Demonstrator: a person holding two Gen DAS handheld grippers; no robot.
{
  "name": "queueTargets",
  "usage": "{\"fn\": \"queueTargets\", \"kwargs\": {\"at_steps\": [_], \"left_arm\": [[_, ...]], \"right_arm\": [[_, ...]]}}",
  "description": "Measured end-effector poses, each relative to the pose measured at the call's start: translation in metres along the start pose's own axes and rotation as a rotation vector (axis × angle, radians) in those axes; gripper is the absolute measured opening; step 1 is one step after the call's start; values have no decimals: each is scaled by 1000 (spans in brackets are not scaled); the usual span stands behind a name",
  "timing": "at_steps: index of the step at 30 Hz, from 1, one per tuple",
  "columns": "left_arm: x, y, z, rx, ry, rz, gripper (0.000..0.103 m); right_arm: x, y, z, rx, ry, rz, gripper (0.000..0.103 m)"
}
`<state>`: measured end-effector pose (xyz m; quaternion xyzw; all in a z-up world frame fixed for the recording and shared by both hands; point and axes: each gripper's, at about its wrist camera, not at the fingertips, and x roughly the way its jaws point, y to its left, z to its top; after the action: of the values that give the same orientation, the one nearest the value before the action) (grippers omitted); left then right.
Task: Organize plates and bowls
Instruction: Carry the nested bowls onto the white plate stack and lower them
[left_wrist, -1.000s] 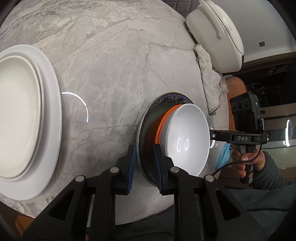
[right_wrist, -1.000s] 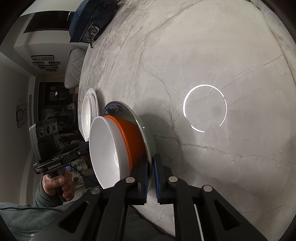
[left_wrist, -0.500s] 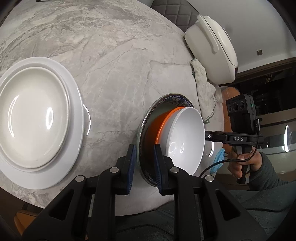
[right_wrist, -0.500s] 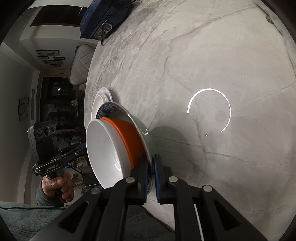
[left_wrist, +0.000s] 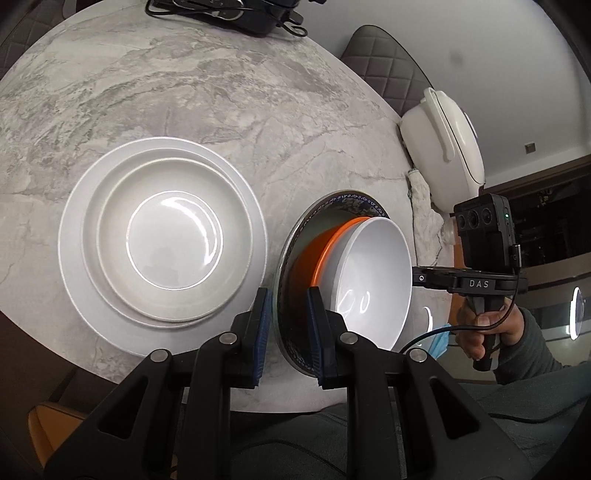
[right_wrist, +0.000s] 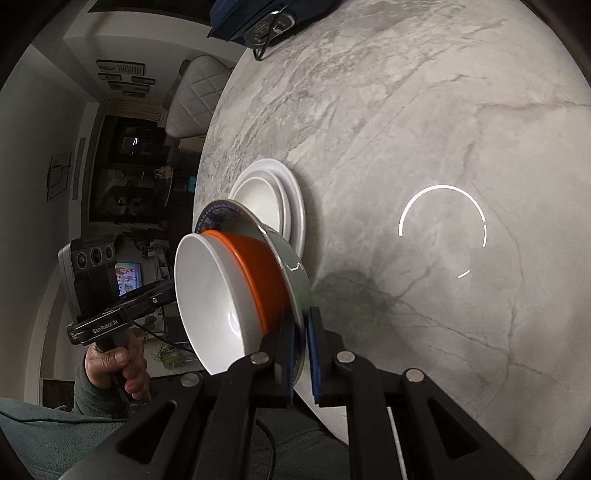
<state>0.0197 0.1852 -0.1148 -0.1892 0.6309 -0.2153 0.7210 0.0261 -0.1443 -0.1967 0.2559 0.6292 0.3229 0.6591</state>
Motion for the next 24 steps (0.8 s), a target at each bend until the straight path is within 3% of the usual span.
{"fn": "queueTargets", "kwargs": {"at_steps": [10,18,21,24], "left_arm": [[-34,58,17,-47,-46,23,17],[-30,106,30,-66,-44,73,17],[-21,120,32,-72,-29,87,15],[-12,129,32,-69,-14,86,5]], "right_arm": [[42,41,33,-55,40,-5,11],[84,53,54,-68,79,-17,11],[93,54,59,-62,84,-19,12],[99,56,64,-69,83,-32,12]]}}
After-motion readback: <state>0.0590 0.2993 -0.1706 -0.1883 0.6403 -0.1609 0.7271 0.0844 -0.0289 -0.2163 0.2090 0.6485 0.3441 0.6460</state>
